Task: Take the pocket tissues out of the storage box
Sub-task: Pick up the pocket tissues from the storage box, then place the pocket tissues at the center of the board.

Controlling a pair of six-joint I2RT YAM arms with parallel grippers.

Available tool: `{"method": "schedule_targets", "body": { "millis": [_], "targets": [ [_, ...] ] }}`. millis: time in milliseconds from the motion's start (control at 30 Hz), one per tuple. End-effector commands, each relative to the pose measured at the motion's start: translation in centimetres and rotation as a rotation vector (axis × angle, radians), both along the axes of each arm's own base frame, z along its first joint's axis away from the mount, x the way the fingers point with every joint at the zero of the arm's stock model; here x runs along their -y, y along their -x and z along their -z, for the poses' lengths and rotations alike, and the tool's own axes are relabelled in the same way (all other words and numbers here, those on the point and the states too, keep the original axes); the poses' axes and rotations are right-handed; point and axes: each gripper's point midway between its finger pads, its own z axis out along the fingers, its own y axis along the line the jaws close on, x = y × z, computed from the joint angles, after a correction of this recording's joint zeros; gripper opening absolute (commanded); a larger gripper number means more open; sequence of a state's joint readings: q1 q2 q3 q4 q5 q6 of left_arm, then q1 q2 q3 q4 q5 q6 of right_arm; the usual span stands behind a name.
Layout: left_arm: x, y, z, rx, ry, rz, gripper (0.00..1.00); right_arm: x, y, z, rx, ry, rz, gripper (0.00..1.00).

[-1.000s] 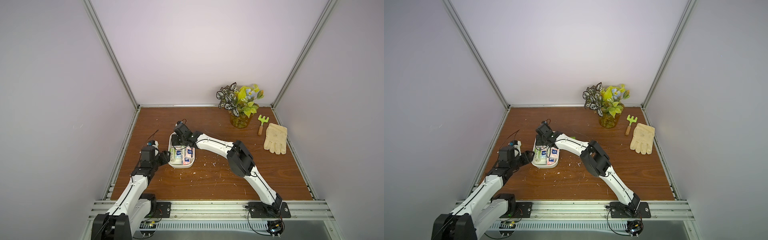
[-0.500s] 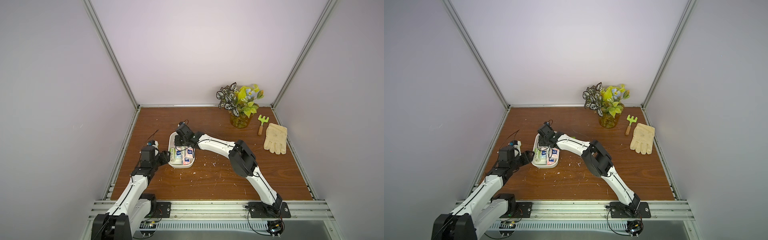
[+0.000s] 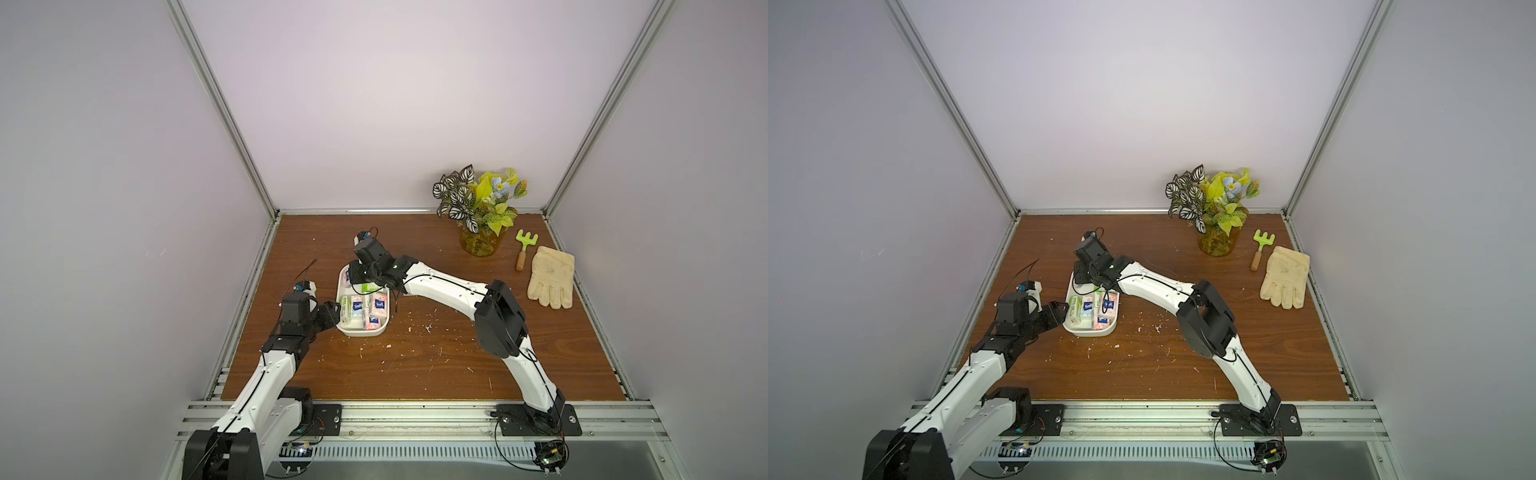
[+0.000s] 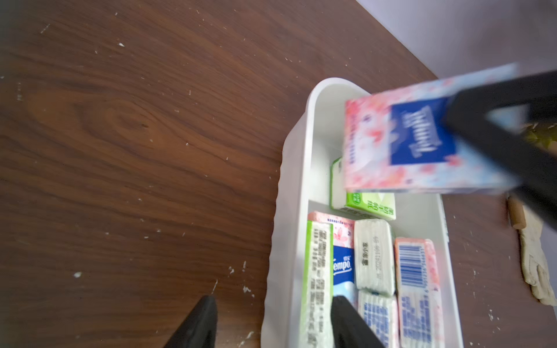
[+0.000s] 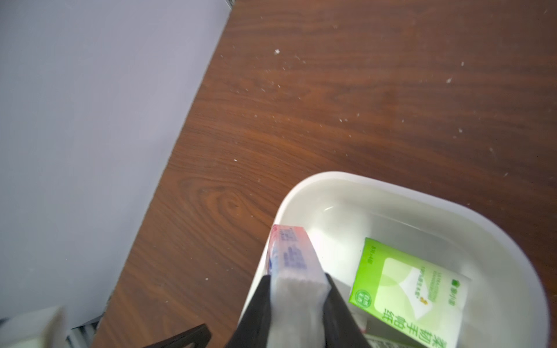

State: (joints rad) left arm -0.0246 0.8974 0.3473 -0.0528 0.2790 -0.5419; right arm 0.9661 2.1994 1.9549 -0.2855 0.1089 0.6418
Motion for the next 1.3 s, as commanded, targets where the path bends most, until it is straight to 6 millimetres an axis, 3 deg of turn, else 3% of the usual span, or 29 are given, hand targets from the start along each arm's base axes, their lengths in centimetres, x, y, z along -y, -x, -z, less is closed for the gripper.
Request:
{"method": "schedule_targets", "body": {
  "millis": [0,233,333,500,633,733,900,1100,1267],
  "targets": [
    [-0.7,-0.2,-0.7,0.02,-0.023,-0.017,0.57,2.2,-0.1,-6.6,0.137,-0.022,-0.025,0.26],
    [-0.7,-0.2,-0.8,0.021,-0.025,-0.017,0.57,7.3,0.8,-10.8,0.254,0.013,-0.172,0.21],
    [-0.6,-0.2,-0.8,0.022,-0.023,-0.014,0.57,10.6,0.8,-11.3,0.254,0.053,-0.208,0.19],
    [-0.7,-0.4,-0.9,0.025,-0.028,-0.016,0.57,16.6,0.2,-10.8,0.297,0.192,-0.106,0.17],
    [-0.7,-0.5,-1.0,0.025,-0.03,-0.014,0.57,20.2,0.1,-8.9,0.388,0.412,-0.087,0.17],
    [-0.6,-0.6,-1.0,0.024,-0.029,-0.008,0.57,21.8,0.1,-7.0,0.463,0.585,-0.158,0.17],
    [-0.5,-0.6,-0.8,0.019,-0.022,-0.005,0.57,22.7,0.8,-4.6,0.621,0.745,-0.312,0.13],
    [-0.5,-0.5,-0.7,0.018,-0.023,-0.006,0.57,24.4,1.7,-2.1,0.883,0.925,-0.416,0.0],
    [-0.5,-0.4,-0.5,0.014,-0.021,-0.006,0.57,25.5,2.4,-0.3,0.963,0.984,-0.509,0.0]
  ]
}}
